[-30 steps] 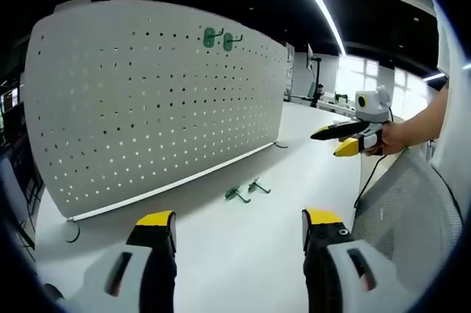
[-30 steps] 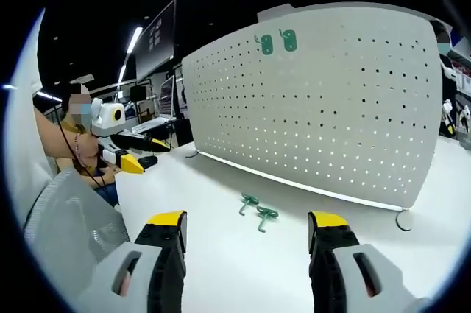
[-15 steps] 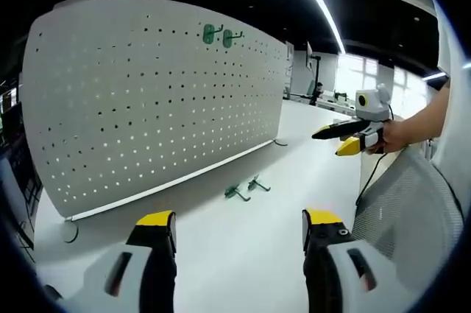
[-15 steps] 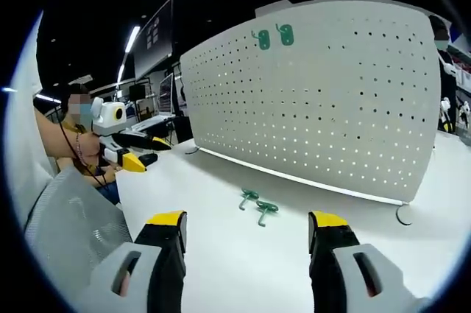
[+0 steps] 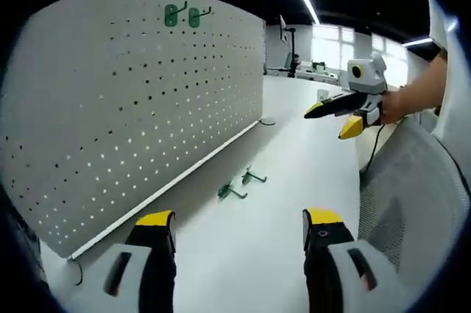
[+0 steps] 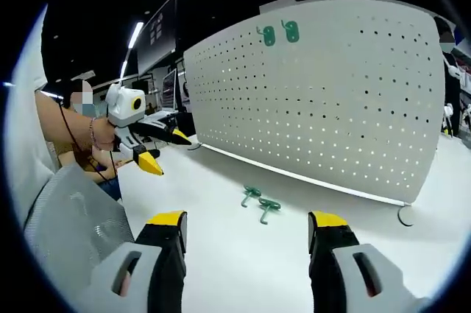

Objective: Insert the hook assembly into the mounting plate slot until the hook locks in place.

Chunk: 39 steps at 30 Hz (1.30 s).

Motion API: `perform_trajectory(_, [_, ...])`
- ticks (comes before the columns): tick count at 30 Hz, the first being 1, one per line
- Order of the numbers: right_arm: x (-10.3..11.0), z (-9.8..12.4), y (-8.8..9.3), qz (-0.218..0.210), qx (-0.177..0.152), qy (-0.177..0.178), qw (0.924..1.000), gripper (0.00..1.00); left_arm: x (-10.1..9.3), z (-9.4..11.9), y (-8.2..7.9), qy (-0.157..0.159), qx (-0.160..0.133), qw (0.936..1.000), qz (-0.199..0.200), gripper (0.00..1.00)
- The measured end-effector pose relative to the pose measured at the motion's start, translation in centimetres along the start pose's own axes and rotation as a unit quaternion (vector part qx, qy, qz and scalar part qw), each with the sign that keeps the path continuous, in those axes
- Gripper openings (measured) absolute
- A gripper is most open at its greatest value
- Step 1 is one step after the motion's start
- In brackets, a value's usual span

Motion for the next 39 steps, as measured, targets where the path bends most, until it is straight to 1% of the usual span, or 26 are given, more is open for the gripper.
perform_trajectory(1, [0.0, 0.0, 0.0, 0.001, 0.001, 0.0, 1.0, 0.65, 0.1, -0.2, 0.0, 0.004, 0.005, 1.0, -0.006, 0.73])
perform_trajectory(3, [0.0, 0.0, -0.1, 0.002, 0.002, 0.0, 1.0, 0.65, 0.3, -0.8, -0.4, 0.012, 0.004, 0.9999, -0.009, 0.73])
perform_trajectory(8, [-0.3, -0.2, -0.3, 0.006, 0.001, 0.003, 1.0, 0.66, 0.5, -1.9, -0.4, 0.036, 0.02, 0.9987, -0.03, 0.73])
perform_trajectory(13, [-0.1, -0.3, -0.2, 0.01, 0.005, -0.001, 0.9999, 0.66, 1.2, -2.7, -0.5, 0.045, 0.027, 0.9981, -0.033, 0.73])
perform_trajectory(15, [-0.2, -0.3, -0.2, 0.012, 0.006, 0.0, 0.9999, 0.66, 1.4, -3.1, -0.3, 0.048, 0.04, 0.9972, -0.04, 0.73])
perform_trajectory(16, [-0.2, -0.3, -0.2, 0.011, 0.006, -0.001, 0.9999, 0.66, 1.5, -3.2, -0.3, 0.05, 0.041, 0.9971, -0.04, 0.73])
perform_trajectory(17, [-0.2, -0.3, -0.2, 0.011, 0.007, -0.001, 0.9999, 0.66, 1.7, -3.4, -0.1, 0.051, 0.048, 0.9969, -0.036, 0.73])
perform_trajectory(19, [-0.2, -0.3, -0.2, 0.015, 0.011, 0.0, 0.9998, 0.66, 1.8, -3.7, 0.0, 0.053, 0.054, 0.9963, -0.04, 0.73])
perform_trajectory(26, [-0.2, -0.2, -0.3, 0.019, 0.016, 0.0, 0.9997, 0.66, 2.1, -5.0, -0.1, 0.076, 0.072, 0.9933, -0.049, 0.73])
perform_trajectory(27, [-0.2, -0.2, -0.3, 0.02, 0.017, 0.0, 0.9997, 0.66, 2.1, -5.1, -0.1, 0.076, 0.076, 0.993, -0.049, 0.73])
perform_trajectory(28, [-0.3, -0.2, -0.3, 0.019, 0.019, 0.001, 0.9996, 0.66, 2.3, -5.3, 0.1, 0.077, 0.087, 0.9919, -0.05, 0.73])
perform_trajectory(39, [-0.4, 0.0, -0.2, 0.019, 0.029, 0.008, 0.9994, 0.67, 2.2, -6.9, 0.0, 0.107, 0.108, 0.9867, -0.059, 0.72])
Point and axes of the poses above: the point that each gripper's makers call its tool centre point, and the gripper's own axes: z roughly backward along the fingers, x roughly to its left, y roughly out of its underside, the point moved 5 cm from there along z, roughly backward along the fingers, and after that the axes turned 5 degrees about -z, right-handed, at the moved point
